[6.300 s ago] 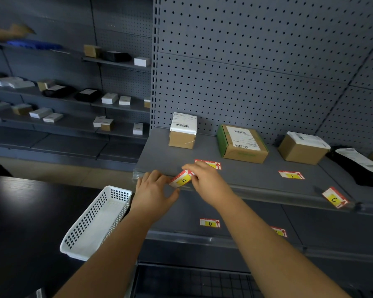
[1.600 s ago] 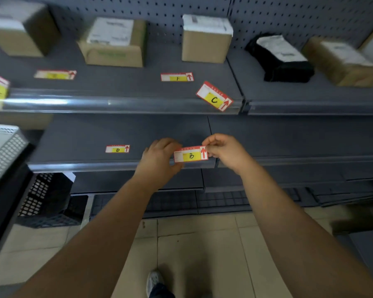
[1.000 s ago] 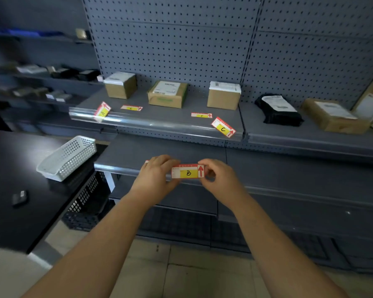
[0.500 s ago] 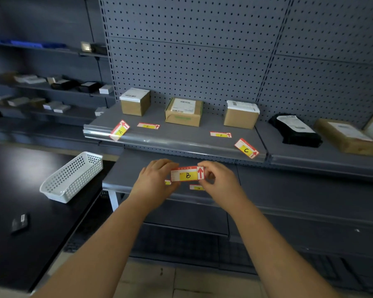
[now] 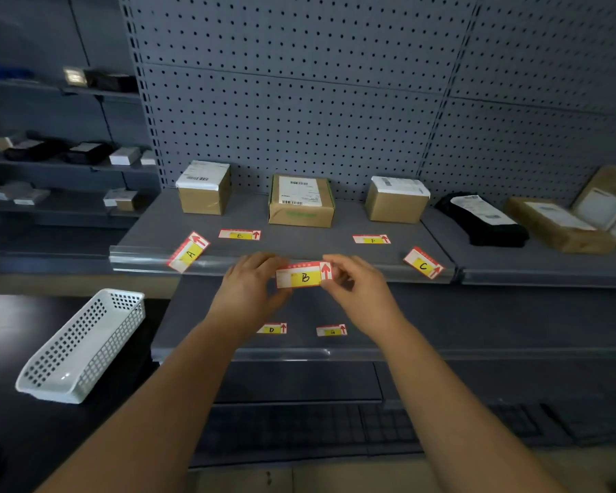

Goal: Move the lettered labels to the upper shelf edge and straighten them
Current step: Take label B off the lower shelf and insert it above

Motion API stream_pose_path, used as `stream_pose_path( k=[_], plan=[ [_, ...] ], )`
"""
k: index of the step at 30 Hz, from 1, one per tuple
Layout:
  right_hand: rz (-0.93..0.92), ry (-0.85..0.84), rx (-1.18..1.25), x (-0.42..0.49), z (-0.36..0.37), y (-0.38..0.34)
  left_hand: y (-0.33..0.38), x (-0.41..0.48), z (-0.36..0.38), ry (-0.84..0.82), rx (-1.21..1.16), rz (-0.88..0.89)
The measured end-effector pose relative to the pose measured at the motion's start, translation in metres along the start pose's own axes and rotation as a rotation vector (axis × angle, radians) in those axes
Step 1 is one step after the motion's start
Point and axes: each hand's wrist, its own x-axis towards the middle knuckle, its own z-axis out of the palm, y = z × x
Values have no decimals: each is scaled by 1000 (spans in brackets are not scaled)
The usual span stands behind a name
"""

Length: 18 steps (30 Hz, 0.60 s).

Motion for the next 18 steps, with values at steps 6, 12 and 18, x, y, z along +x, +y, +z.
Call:
stream_pose_path(
  k=[6,12,18],
  plan=[
    [57,52,107,18,-1,14,1,15,16,-36,-35,-3],
    [96,31,229,46,-8,34,4,27,33,-4,-33,-63],
    [74,-6,258,81,-27,57,-2,23,67,49,74,-66]
  ],
)
